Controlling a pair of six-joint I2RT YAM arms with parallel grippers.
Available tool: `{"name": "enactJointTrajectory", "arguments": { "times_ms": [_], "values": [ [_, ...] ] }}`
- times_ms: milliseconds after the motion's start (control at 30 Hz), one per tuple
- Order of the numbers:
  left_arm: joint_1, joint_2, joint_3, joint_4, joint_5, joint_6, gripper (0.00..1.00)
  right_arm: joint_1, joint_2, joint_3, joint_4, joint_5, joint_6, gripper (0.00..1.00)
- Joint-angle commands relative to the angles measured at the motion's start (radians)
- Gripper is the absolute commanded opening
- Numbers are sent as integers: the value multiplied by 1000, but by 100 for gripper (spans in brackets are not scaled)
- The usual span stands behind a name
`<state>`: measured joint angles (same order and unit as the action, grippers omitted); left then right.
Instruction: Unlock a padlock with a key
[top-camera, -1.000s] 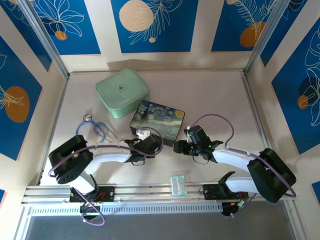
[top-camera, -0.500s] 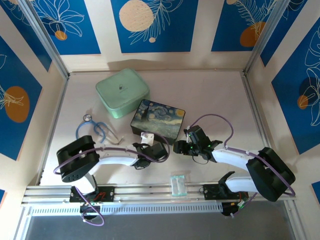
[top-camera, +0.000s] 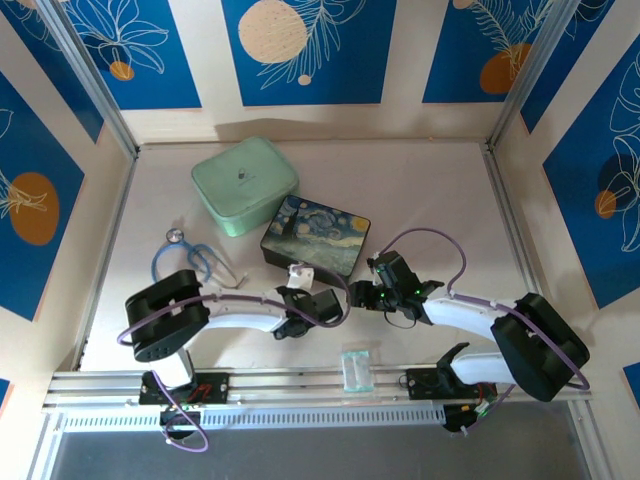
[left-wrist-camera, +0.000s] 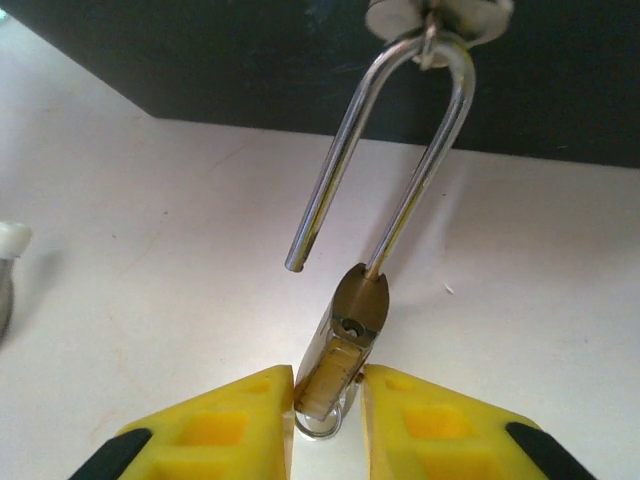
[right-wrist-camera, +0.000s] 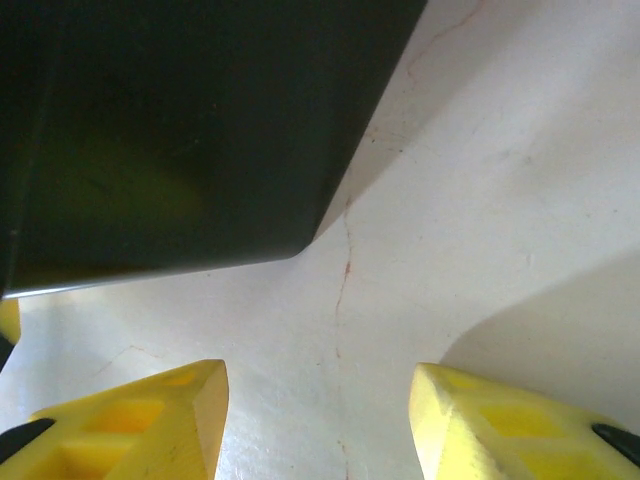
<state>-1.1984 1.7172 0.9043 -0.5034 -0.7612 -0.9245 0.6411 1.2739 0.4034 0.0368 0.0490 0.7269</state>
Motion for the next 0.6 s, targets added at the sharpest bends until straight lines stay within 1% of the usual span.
{"name": "enactJointTrajectory", "arguments": {
  "times_ms": [0, 133, 267, 433, 500, 567],
  "values": [
    [-24, 45, 54, -99, -90, 21, 24, 11, 37, 7, 10, 11, 11, 53],
    [-43, 76, 79, -104, -87, 59, 27, 12, 53, 11, 16, 11, 11, 53],
    [-49, 49, 66, -75, -51, 84, 32, 12, 58, 9, 19, 11, 17, 53],
    [-50, -13, 10, 5, 25, 95, 48, 12, 57, 6, 21, 14, 20, 53],
    [-52, -38, -1, 9, 31, 86, 51, 13, 56, 8, 26, 10, 20, 53],
    [-48, -81, -15, 19, 52, 77, 57, 25, 38, 1, 50, 0, 13, 53]
  ]
}}
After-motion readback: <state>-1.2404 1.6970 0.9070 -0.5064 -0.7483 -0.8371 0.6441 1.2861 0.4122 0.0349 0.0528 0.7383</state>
